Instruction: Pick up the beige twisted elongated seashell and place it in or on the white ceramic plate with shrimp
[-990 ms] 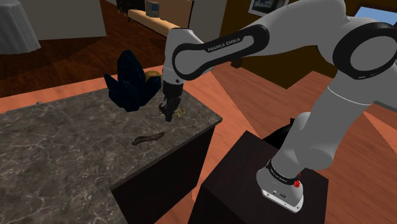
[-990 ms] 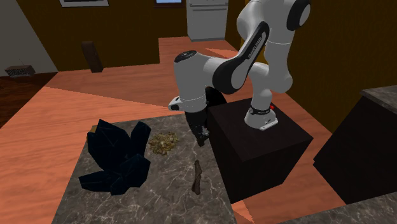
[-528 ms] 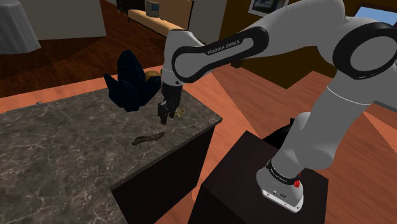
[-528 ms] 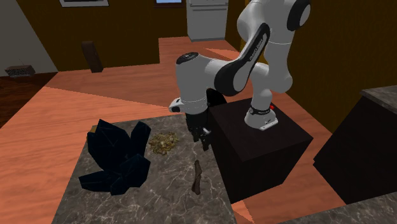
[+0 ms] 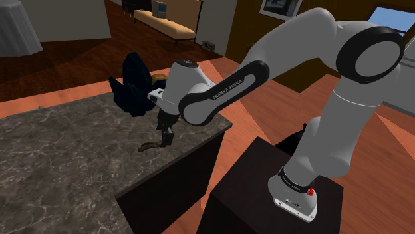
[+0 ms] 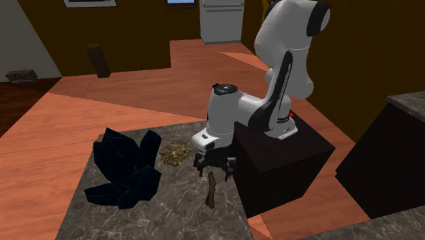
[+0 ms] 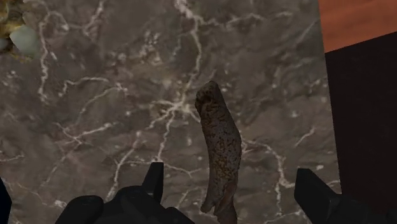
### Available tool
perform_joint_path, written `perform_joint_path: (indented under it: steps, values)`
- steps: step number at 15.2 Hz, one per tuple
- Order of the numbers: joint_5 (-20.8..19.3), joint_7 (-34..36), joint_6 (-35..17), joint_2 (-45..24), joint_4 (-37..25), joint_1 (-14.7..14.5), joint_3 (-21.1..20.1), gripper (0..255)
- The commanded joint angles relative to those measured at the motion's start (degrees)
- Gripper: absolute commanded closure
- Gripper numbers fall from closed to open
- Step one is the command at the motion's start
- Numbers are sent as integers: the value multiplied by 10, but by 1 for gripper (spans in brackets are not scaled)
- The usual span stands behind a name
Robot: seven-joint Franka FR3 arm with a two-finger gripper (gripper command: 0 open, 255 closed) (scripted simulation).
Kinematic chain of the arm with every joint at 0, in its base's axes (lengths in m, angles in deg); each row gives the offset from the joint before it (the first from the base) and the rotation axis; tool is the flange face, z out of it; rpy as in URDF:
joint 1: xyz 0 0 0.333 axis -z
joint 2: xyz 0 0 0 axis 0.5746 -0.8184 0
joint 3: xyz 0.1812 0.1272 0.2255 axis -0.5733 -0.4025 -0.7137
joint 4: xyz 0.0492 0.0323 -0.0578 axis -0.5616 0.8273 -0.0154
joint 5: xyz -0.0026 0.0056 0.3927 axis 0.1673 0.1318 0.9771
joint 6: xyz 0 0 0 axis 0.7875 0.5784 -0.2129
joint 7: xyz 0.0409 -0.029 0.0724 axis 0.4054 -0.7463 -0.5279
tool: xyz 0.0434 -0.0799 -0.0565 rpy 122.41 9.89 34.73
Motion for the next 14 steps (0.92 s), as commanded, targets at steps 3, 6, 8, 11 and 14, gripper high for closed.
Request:
perform_joint_path:
  steps: [3,6,8,11,14]
  values:
    - [-10,-12,-36,-27,2,-2,0,0]
    - [-17,-8,-52,-47,-1,-5,1,0]
    - [-17,-8,-52,-47,-1,-5,1,0]
    - [-17,-8,-52,-47,-1,-5,1,0]
    - [-17,-8,-52,-47,-1,-5,1,255]
